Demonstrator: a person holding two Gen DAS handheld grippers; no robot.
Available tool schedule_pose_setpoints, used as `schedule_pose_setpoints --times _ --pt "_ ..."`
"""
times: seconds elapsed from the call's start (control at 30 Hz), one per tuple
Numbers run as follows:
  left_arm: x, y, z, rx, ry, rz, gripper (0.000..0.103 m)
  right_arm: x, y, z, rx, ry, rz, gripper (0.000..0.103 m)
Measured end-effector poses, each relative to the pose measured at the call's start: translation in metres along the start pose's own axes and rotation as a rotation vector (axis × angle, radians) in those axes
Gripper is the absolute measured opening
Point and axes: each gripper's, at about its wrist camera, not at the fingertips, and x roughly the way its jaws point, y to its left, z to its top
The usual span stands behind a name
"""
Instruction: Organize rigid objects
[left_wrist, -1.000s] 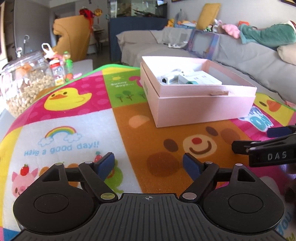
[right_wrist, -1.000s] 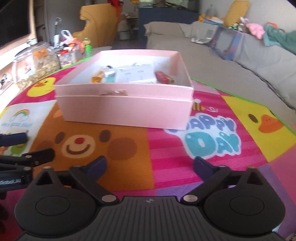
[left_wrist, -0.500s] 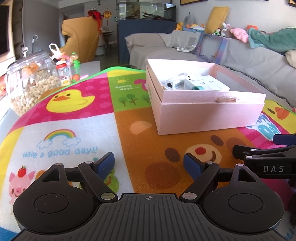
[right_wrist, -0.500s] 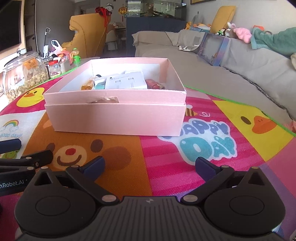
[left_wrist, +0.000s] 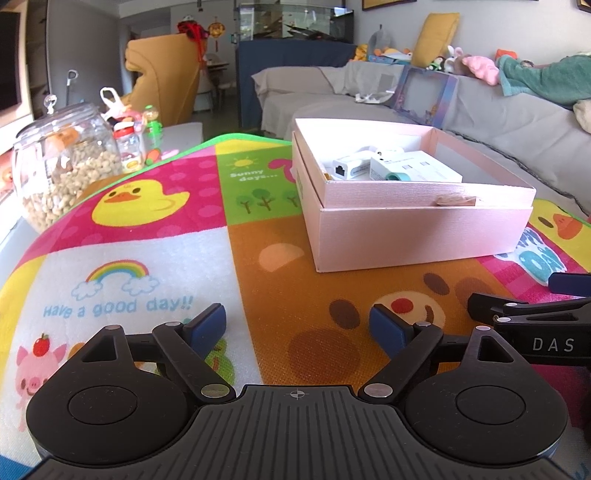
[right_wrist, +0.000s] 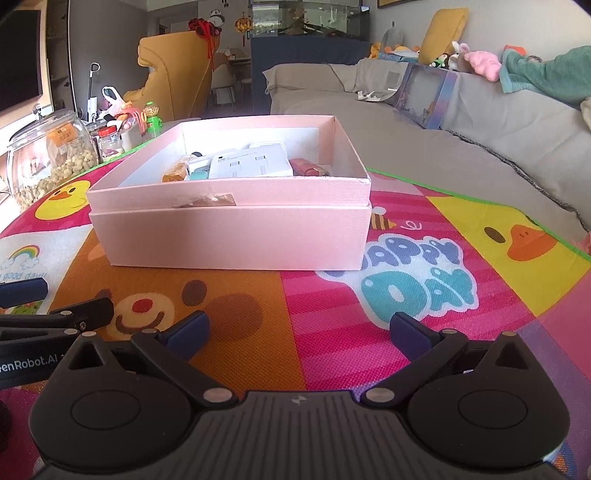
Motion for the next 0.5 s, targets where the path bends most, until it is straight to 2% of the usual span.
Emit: schedule_pose_setpoints --times 0.5 --pt "0.0011 0.0003 -0.0001 -0.002 -0.002 0.0 0.09 0.0 0.0002 -0.0001 -0.001 0.0 -0.001 0.103"
